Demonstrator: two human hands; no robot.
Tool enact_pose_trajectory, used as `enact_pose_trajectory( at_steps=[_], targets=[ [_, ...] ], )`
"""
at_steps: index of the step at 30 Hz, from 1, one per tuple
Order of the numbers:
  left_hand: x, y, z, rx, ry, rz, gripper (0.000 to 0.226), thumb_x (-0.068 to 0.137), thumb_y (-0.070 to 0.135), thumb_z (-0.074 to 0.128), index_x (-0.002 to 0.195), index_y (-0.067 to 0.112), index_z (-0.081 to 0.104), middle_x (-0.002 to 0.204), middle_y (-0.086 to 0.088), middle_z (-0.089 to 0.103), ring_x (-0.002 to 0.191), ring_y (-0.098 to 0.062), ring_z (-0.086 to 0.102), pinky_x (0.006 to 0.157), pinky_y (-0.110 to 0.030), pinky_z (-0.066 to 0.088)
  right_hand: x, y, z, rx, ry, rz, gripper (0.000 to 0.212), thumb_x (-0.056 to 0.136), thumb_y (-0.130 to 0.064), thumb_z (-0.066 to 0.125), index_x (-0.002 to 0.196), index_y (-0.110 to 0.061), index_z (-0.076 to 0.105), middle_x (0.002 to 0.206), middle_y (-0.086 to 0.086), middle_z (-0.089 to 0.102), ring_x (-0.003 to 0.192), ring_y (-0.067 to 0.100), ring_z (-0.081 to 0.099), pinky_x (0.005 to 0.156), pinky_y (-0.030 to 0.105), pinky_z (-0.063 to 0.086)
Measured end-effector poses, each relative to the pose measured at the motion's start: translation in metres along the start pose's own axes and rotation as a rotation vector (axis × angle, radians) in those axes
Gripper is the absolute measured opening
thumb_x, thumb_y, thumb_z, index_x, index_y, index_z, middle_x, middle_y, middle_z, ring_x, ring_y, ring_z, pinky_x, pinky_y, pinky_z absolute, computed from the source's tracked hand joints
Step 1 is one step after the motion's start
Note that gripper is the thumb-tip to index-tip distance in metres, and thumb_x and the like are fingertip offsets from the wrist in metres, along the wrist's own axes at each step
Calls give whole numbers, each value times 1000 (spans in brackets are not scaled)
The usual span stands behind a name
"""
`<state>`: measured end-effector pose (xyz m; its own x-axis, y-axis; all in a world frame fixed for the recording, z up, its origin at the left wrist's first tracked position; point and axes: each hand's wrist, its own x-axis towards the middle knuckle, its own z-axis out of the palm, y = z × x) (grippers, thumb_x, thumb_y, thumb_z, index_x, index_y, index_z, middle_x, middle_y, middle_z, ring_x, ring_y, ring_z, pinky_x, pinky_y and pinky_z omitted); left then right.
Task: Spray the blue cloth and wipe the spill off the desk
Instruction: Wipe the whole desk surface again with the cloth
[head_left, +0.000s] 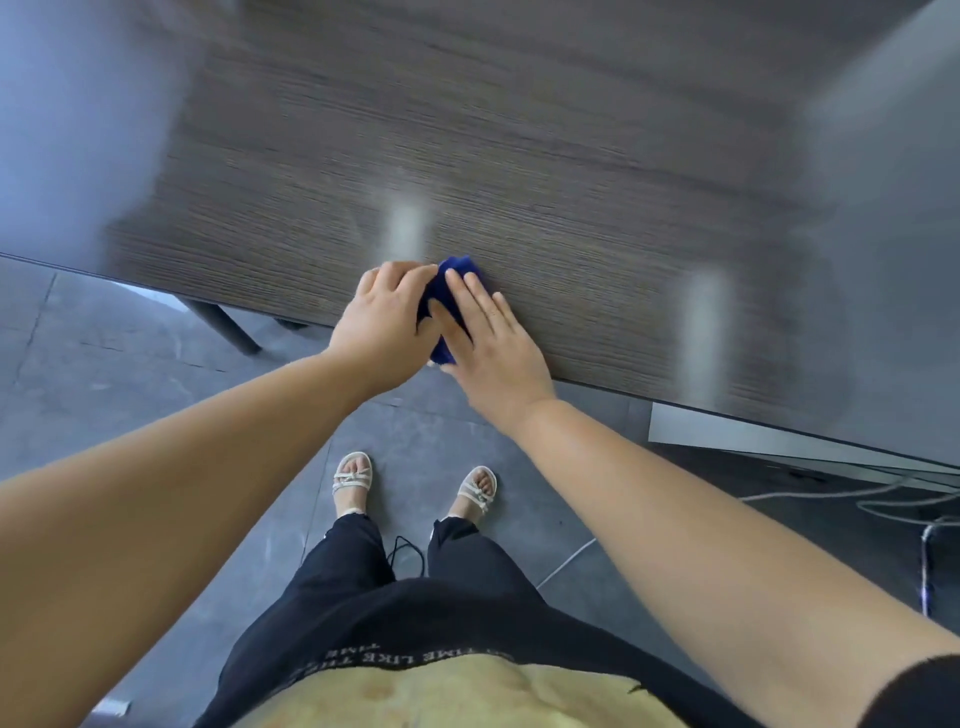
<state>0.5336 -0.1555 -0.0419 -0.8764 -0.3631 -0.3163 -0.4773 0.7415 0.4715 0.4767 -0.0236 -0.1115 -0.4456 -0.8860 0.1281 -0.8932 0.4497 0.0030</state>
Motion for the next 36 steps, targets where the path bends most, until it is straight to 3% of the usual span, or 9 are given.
enact_pose_trajectory(
  at_steps=[2,5,7,11,15,22,26,29,36],
  targets=[
    [-3,8,5,14,9,12,53,89,16,46,141,14,35,144,-4,33,134,-27,21,108,-36,25,-11,16,-8,8,-10,-32,77,72,-40,75,137,-13,46,146,13,40,134,26,40,108,40,33],
    [-2,25,20,76,-23,129,54,86,19,45,140,11,38,143,-10,34,134,-31,22,110,-37,23,-50,58,-17,34,-37,-35,72,76,-32,73,138,-12,44,147,15,38,135,30,38,107,46,32],
    [0,43,30,99,-58,186,59,81,24,39,139,10,40,143,-12,35,134,-34,23,110,-38,21,-86,94,-21,10,-64,11,73,76,-30,74,138,-12,41,147,17,38,135,31,37,106,49,32],
    [4,79,51,143,-121,286,53,87,20,47,140,16,40,147,-8,29,138,-31,17,110,-41,24,-155,157,-35,-17,-134,173,79,73,-27,78,138,-13,34,146,18,37,134,32,35,105,52,30],
    [8,101,65,153,-131,339,53,84,24,44,136,15,46,144,-10,35,134,-33,25,111,-43,23,-165,160,-36,32,-115,272,83,70,-21,82,137,-9,34,145,22,37,133,38,35,105,53,28],
    [13,115,71,41,-6,141,50,87,30,39,135,19,44,138,-3,42,126,-29,32,106,-35,24,-104,100,-19,62,33,122,73,73,-33,70,134,-11,36,143,17,43,132,33,40,107,49,30],
    [15,134,79,140,-3,139,46,91,32,46,136,23,42,141,0,37,130,-28,27,109,-40,17,-124,135,-21,59,-8,-2,65,83,-39,55,139,-17,31,147,12,39,135,28,36,107,49,30],
    [16,147,87,239,-60,232,51,91,41,40,138,23,40,144,-1,32,133,-28,24,113,-47,12,-167,179,-31,32,-58,50,59,87,-41,46,140,-17,34,148,13,38,135,29,35,105,52,31],
    [17,153,97,301,-113,310,49,92,38,44,139,26,39,148,-1,26,137,-28,18,115,-48,5,-244,249,-55,30,-163,285,82,69,-23,81,136,-10,36,145,21,35,133,37,34,104,55,27]
  ],
)
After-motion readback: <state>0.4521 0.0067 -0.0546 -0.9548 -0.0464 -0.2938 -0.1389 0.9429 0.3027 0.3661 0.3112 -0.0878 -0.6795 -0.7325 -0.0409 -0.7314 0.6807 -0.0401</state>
